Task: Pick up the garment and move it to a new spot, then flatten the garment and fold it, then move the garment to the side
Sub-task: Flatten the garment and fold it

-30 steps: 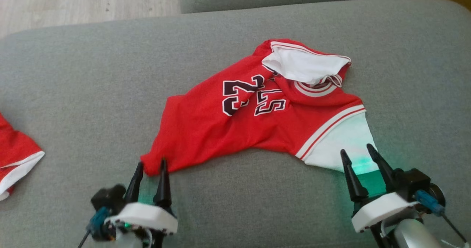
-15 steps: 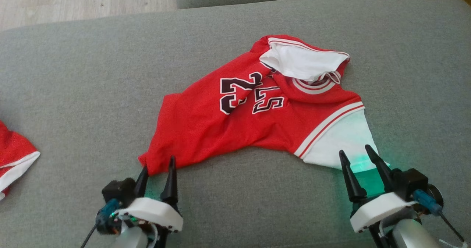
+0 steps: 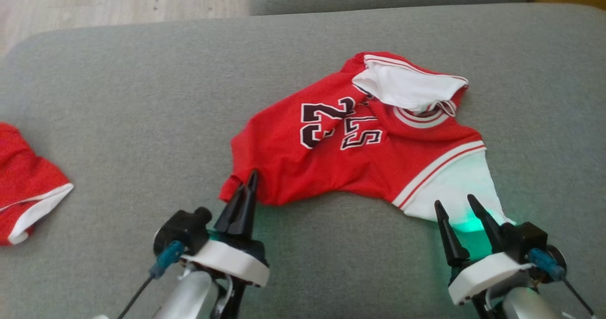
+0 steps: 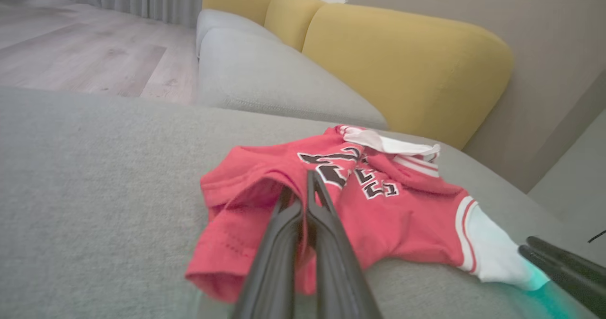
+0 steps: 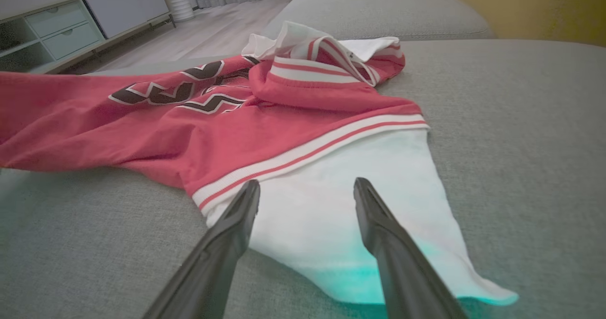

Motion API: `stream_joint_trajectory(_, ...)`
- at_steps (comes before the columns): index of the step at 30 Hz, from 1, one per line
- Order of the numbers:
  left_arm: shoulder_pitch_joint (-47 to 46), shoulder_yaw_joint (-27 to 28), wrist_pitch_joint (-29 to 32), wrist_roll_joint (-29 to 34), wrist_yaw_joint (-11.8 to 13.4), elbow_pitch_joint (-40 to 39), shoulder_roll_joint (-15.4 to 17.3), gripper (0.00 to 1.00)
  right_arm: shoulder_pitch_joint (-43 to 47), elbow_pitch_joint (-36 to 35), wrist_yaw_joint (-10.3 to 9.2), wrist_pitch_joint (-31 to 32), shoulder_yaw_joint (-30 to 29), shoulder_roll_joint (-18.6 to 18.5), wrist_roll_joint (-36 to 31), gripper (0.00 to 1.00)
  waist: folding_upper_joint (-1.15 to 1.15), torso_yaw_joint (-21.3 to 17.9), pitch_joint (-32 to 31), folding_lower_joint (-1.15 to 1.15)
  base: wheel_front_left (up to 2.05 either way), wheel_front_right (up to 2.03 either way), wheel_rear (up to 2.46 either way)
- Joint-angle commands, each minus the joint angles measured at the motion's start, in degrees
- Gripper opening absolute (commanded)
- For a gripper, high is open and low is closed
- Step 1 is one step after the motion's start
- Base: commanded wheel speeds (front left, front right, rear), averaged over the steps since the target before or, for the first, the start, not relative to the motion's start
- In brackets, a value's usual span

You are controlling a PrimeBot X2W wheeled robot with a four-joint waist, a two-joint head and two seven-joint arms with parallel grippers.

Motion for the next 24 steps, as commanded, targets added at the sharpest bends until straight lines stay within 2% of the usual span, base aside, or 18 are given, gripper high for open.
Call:
stream_joint_trajectory(1,-1.1,0.4,-0.3,0.0,0.1,-3.4,0.3,0.0,-0.2,-1.1,0.2,-0.2,0.9,0.4,0.6,1.0,0.0,1.1,-0.1,0.0,0.0,0.0,0.0)
stream_joint_trajectory(7,-1.2,-5.0,-0.3,-3.5,0.1,-5.8,-0.3,0.0,-1.3,-0.6,0.2,-0.2,1.2,1.4,1.0,1.0,0.0,2.6,1.1,0.0,0.0,0.0,0.0)
stream_joint_trajectory(11,-1.7,-5.5,-0.3,-7.1,0.1,-7.1,-0.7,0.0,-1.9,-0.2,0.2,-0.2,1.4,1.6,1.4,1.0,0.0,3.1,2.0,0.0,0.0,0.0,0.0)
stream_joint_trajectory(15,-3.3,-0.9,-0.3,-10.0,0.1,-5.6,-0.8,0.06,-2.7,0.1,0.2,-0.2,1.9,1.5,1.6,1.0,0.0,3.0,3.5,0.0,0.0,0.0,0.0)
stream_joint_trajectory(18,-5.9,5.9,-0.3,-9.6,0.1,-1.2,-0.7,0.04,-4.0,0.3,0.2,-0.2,2.9,1.3,1.8,1.0,0.0,2.0,5.3,0.0,0.0,0.0,0.0)
stream_joint_trajectory(24,-11.2,13.9,-0.3,-9.9,0.1,7.0,-0.5,0.06,-6.1,0.9,0.2,-0.2,3.9,1.1,2.1,1.0,0.0,-0.2,8.5,0.0,0.0,0.0,0.0)
